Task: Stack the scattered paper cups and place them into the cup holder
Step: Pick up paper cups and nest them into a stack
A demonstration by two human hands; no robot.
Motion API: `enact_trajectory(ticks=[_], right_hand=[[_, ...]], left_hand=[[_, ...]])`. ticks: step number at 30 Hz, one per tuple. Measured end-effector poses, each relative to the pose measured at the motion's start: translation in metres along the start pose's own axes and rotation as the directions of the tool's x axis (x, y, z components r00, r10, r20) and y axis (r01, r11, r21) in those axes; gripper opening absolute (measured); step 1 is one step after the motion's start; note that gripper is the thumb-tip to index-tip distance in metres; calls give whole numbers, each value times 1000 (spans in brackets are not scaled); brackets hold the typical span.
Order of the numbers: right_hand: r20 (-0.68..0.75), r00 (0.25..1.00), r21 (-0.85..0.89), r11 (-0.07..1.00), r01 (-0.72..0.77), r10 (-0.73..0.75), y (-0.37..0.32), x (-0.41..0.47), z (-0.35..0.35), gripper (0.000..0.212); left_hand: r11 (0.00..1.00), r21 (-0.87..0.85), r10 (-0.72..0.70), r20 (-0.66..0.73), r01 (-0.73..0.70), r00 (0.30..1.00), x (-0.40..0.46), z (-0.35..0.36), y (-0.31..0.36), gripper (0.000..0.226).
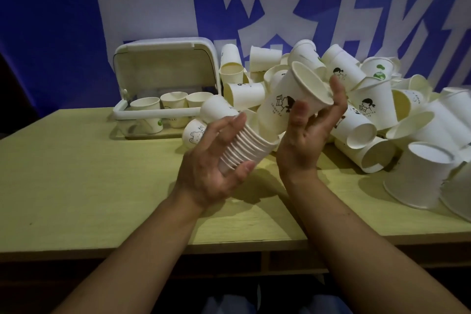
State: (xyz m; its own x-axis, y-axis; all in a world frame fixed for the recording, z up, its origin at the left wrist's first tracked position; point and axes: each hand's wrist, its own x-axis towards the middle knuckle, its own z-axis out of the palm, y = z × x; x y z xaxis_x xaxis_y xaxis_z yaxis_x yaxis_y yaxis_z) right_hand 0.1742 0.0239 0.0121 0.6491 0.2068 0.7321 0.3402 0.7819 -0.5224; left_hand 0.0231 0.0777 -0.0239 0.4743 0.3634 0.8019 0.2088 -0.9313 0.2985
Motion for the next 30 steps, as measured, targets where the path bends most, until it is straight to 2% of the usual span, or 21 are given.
enact_trajectory(ticks=[5, 9, 12, 15, 19, 22, 24, 27, 30], right_hand=[[200, 979, 19, 999, -39, 34, -5, -6, -1, 76], [342, 935, -61, 995, -83, 99, 0, -13, -1, 67], [459, 872, -193, 977, -87, 169, 5, -15, -4, 70], [582, 790, -292, 956, -19, 194, 7, -16, -6, 60], [637, 739, -278, 959, -45, 220, 4, -21, -2, 56], [623, 741, -261, 960, -104, 250, 5, -20, -2, 59], [606, 742, -313, 943, -110, 287, 3, -17, 3, 55], [658, 692, -441, 897, 33, 298, 3, -12, 20, 46], [783, 526, -498, 841, 213, 330, 6, -14, 49, 43]], left_hand=[[999, 11, -37, 14, 36, 999, 0, 0, 1, 71], [999, -4, -44, -16, 43, 999, 0, 0, 0, 73], [993, -62, -108, -98, 102, 989, -1, 0, -2, 73], [976, -154, -181, -169, 156, 969, -4, -5, -9, 75], [952, -249, -225, -187, 176, 956, -5, -10, -10, 75], [937, -287, -262, -206, 198, 943, -1, -20, -5, 77], [932, -302, -280, -255, 199, 925, 0, -35, -9, 78], [938, -286, -297, -365, 198, 882, -4, -69, -24, 76], [938, -260, -328, -439, 231, 836, -12, -104, -43, 75]])
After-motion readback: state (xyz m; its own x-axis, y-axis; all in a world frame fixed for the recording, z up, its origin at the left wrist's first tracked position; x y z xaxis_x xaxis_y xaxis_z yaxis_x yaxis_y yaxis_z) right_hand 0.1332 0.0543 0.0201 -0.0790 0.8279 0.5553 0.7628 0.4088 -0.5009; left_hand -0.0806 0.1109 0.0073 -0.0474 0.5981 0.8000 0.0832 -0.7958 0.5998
